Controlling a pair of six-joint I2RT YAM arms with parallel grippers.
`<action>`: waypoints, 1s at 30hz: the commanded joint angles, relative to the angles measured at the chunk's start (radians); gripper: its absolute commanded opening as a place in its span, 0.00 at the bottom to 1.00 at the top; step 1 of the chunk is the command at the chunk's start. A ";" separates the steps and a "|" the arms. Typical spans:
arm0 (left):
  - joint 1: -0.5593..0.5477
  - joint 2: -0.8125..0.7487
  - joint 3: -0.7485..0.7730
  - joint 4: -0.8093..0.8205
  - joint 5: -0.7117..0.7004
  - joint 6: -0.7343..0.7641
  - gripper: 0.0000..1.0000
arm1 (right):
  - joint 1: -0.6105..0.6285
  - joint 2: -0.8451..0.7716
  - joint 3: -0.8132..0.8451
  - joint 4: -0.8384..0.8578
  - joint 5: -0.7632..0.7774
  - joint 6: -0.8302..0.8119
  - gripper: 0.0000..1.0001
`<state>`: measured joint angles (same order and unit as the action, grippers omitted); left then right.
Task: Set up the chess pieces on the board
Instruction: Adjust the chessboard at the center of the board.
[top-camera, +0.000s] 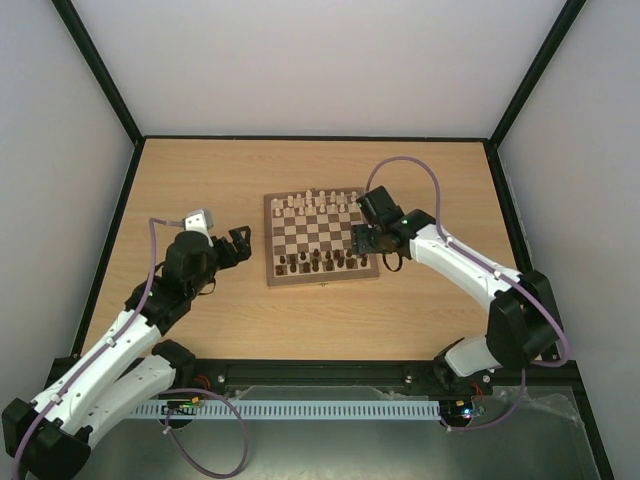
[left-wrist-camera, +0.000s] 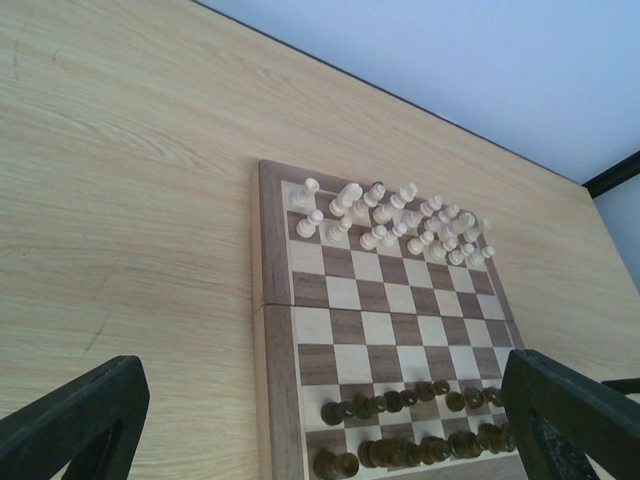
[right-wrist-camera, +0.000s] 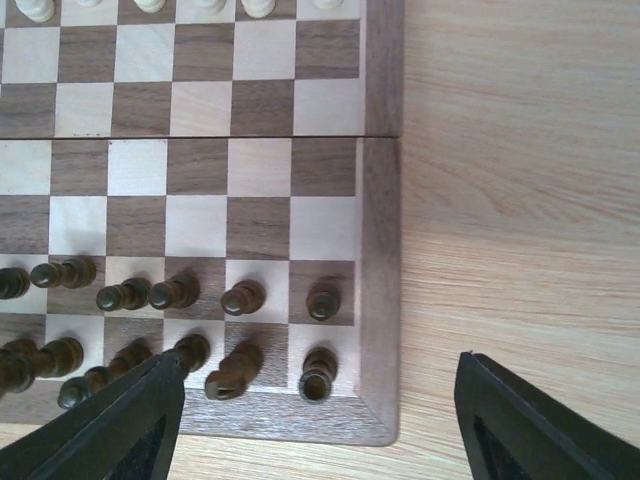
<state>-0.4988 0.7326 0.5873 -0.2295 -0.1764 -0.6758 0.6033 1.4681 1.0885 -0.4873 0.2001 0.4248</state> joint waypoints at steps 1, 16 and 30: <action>0.008 -0.010 -0.024 0.075 -0.032 0.001 1.00 | -0.019 -0.085 -0.053 0.050 0.033 0.033 0.80; 0.010 0.058 -0.051 0.156 -0.103 -0.005 0.99 | -0.120 -0.162 -0.175 0.222 -0.004 0.114 0.99; 0.188 0.436 -0.050 0.515 0.041 -0.128 0.80 | -0.350 0.099 -0.210 0.508 -0.315 0.204 0.60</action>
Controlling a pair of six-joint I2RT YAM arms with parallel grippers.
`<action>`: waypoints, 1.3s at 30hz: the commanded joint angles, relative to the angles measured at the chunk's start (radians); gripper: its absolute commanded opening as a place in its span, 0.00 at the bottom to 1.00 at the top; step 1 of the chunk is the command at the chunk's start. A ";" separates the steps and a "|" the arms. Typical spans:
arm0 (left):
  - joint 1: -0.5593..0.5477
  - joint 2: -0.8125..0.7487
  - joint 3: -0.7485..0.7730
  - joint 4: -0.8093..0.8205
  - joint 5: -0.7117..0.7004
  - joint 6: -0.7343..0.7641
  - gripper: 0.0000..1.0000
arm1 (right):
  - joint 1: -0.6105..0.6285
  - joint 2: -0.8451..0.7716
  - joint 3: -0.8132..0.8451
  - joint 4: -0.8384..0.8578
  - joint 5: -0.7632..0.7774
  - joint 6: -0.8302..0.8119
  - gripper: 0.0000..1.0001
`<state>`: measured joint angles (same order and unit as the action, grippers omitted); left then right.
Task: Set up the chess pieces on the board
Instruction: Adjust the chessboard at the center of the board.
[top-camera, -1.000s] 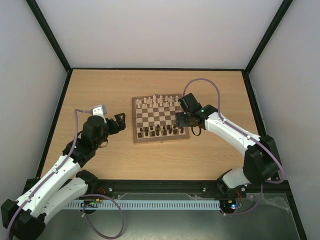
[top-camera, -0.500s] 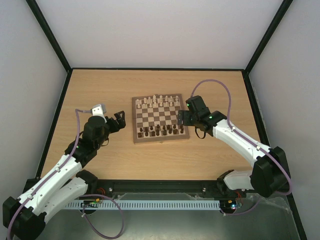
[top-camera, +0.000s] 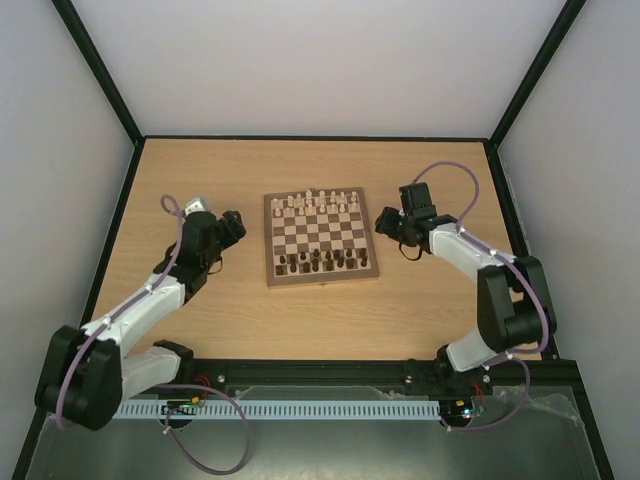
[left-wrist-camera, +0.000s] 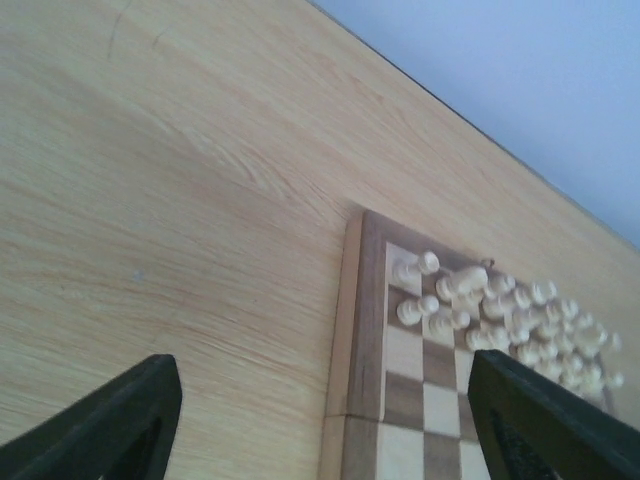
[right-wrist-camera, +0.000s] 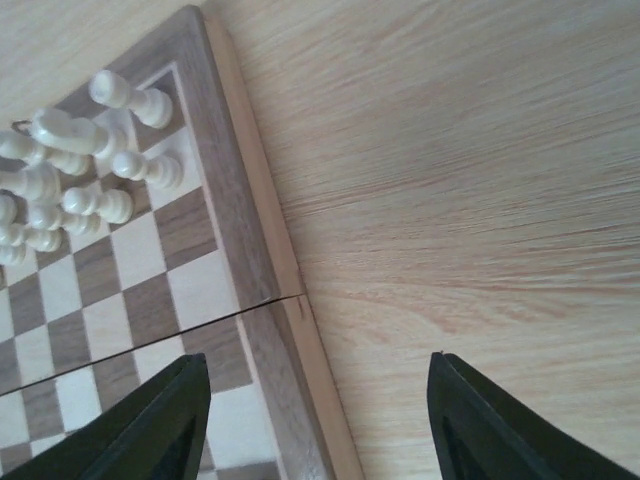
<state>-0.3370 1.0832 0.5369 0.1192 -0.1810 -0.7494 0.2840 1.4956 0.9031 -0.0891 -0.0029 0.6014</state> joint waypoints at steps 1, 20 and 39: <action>0.028 0.116 0.001 0.195 0.050 -0.059 0.75 | -0.037 0.094 -0.027 0.127 -0.125 0.047 0.56; 0.072 0.716 0.171 0.509 0.261 -0.098 0.35 | -0.089 0.150 -0.034 0.151 -0.123 0.081 0.55; 0.019 0.926 0.414 0.493 0.335 -0.097 0.34 | -0.147 0.131 -0.042 0.147 -0.166 0.075 0.56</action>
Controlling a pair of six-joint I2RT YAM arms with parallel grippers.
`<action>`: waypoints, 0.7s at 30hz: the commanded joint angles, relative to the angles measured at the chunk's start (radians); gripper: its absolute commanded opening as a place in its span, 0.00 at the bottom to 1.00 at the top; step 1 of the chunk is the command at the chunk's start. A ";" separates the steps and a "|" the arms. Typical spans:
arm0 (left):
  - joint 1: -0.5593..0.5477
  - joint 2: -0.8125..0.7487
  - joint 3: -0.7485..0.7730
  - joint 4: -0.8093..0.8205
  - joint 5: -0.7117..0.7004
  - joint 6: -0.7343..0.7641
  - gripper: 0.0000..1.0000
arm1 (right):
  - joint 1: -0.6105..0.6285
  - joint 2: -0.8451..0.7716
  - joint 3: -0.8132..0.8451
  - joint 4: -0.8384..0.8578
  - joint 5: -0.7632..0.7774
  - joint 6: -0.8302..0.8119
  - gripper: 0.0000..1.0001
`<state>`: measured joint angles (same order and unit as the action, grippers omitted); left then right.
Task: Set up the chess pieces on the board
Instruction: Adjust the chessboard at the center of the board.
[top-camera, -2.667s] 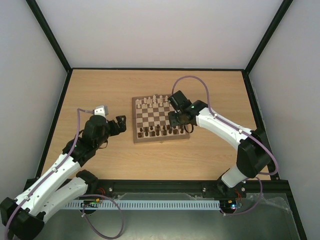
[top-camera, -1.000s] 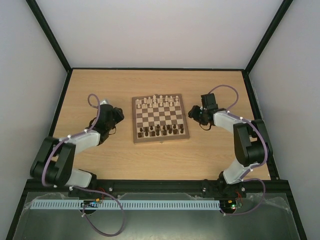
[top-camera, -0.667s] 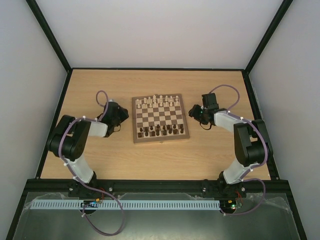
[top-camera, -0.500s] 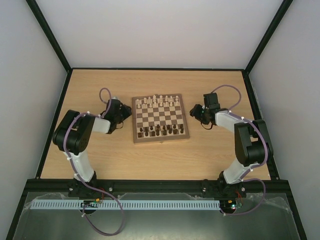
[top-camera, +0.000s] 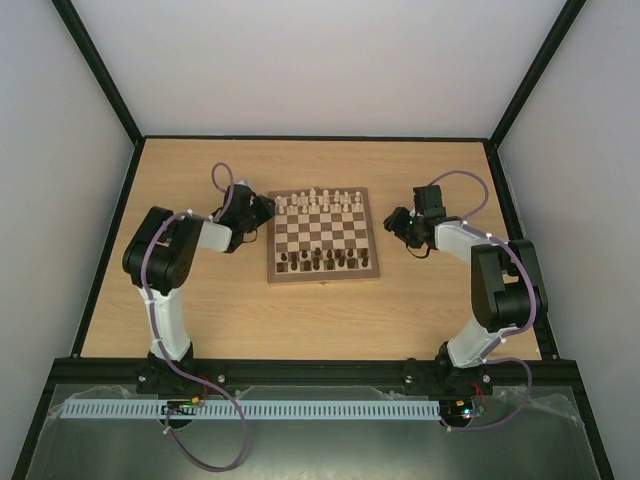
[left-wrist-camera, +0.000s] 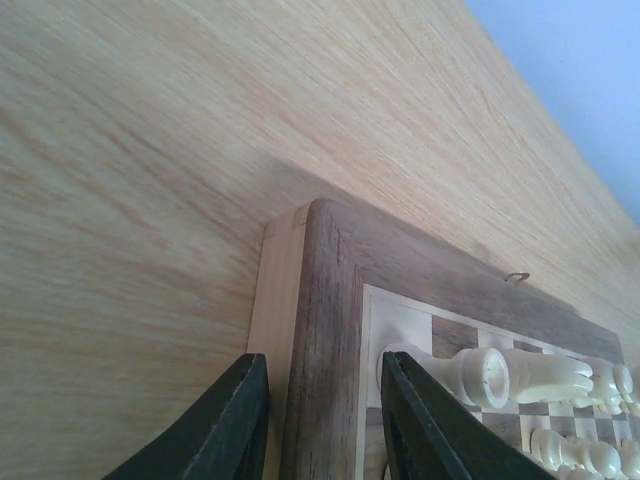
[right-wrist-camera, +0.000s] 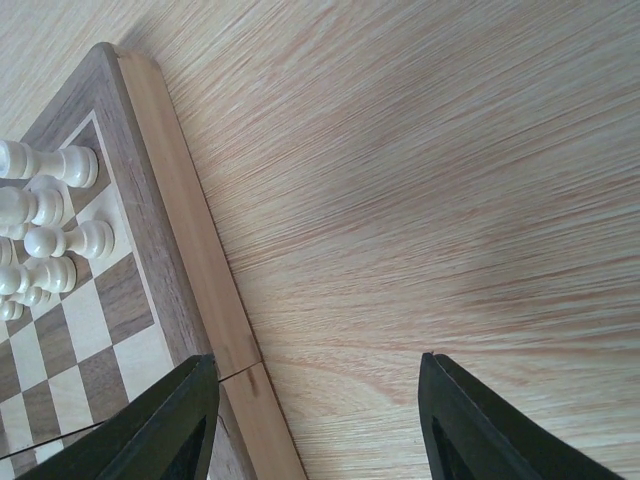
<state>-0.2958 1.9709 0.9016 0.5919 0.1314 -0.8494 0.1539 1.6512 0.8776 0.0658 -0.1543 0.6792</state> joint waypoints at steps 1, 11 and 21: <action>-0.025 0.049 0.059 0.020 0.027 0.001 0.34 | -0.019 -0.025 -0.017 -0.010 -0.016 -0.004 0.56; -0.040 0.075 0.118 -0.005 0.027 -0.006 0.32 | -0.027 -0.030 -0.017 -0.013 -0.024 -0.008 0.56; 0.017 -0.290 -0.180 -0.063 -0.070 0.006 0.53 | -0.045 -0.124 -0.041 -0.037 0.068 -0.008 0.70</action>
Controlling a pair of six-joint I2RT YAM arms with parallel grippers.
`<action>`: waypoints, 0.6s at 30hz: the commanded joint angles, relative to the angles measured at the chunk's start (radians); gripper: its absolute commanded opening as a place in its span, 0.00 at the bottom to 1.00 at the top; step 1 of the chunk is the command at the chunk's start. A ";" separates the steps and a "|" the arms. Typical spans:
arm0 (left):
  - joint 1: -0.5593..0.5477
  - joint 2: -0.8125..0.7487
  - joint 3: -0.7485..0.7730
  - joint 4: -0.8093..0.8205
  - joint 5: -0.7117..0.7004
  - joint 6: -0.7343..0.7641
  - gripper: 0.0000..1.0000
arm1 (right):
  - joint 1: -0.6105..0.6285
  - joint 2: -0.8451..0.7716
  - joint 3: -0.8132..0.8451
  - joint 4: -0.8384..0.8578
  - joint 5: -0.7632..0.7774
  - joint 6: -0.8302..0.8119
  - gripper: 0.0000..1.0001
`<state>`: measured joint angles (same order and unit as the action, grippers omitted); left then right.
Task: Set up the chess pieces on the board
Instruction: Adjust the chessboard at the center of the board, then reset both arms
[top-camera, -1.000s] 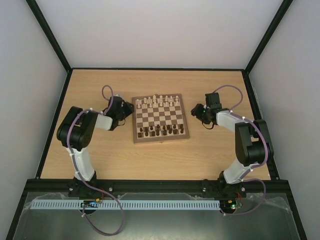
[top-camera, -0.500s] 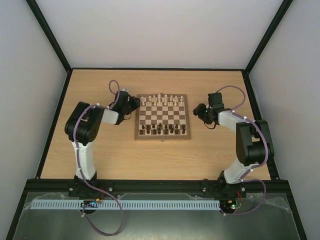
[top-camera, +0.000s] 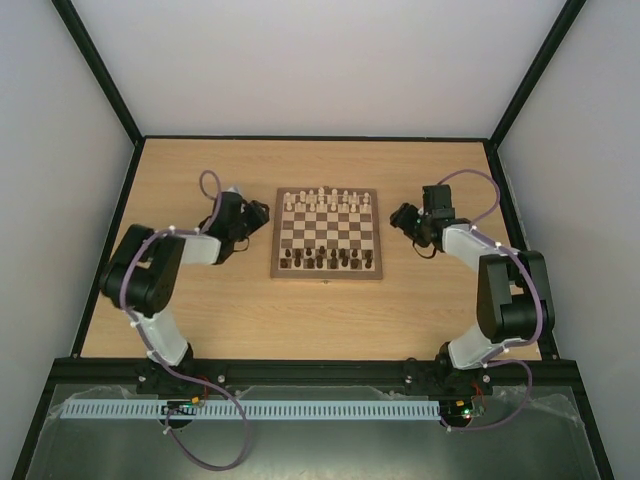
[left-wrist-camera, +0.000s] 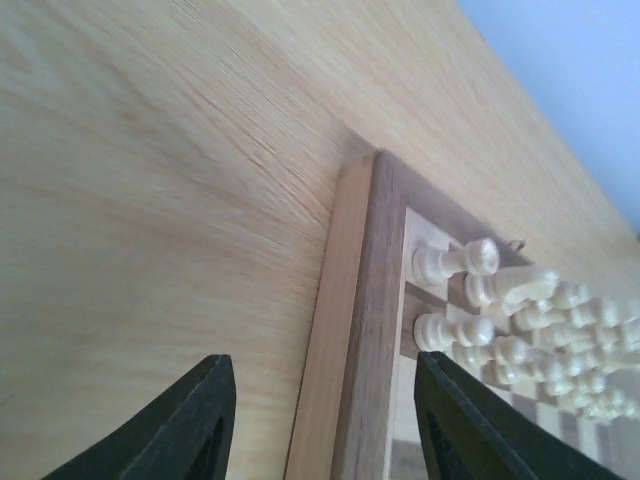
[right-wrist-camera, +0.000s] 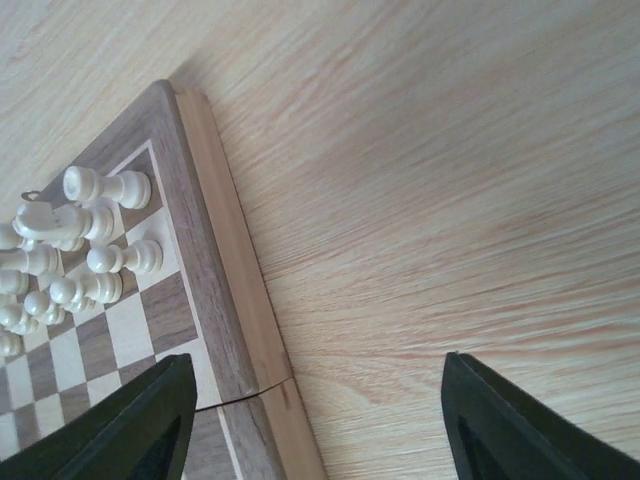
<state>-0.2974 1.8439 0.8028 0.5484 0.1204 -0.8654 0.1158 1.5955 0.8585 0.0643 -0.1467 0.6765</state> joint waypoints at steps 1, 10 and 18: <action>0.019 -0.217 -0.108 -0.033 -0.079 0.037 0.58 | -0.008 -0.081 -0.025 -0.039 0.082 -0.007 0.80; 0.019 -0.735 -0.212 -0.280 -0.272 0.172 1.00 | -0.007 -0.210 -0.098 0.015 0.117 -0.051 0.99; 0.022 -0.960 -0.272 -0.425 -0.549 0.261 0.99 | -0.007 -0.412 -0.281 0.142 0.317 -0.201 0.99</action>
<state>-0.2790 0.9268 0.5755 0.2413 -0.2348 -0.6643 0.1116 1.2869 0.6762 0.1116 0.0296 0.5880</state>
